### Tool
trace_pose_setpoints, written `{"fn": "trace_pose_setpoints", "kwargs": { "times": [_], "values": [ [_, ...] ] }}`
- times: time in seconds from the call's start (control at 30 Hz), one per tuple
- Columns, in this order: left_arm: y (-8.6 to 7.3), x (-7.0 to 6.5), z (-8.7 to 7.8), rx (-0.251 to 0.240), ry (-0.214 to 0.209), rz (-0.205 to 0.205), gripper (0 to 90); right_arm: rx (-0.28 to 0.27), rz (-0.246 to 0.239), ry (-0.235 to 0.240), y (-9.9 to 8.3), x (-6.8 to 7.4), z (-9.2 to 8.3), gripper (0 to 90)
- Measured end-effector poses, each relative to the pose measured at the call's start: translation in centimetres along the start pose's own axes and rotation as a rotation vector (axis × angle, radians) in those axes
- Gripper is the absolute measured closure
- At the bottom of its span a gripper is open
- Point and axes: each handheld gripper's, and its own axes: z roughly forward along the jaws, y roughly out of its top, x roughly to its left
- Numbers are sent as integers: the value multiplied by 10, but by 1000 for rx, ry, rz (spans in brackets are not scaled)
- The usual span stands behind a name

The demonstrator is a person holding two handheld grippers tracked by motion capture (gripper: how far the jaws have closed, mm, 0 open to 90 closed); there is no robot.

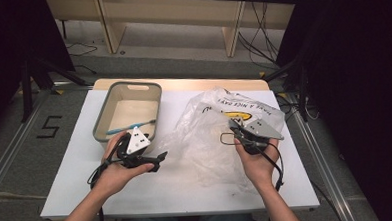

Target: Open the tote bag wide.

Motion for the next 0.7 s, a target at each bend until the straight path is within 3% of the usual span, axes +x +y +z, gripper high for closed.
{"fn": "trace_pose_setpoints", "kwargs": {
  "times": [0.7],
  "values": [
    [-2,6,-4,3,12,-17,180,1,4,9,0,-1,-1,900]
  ]
}}
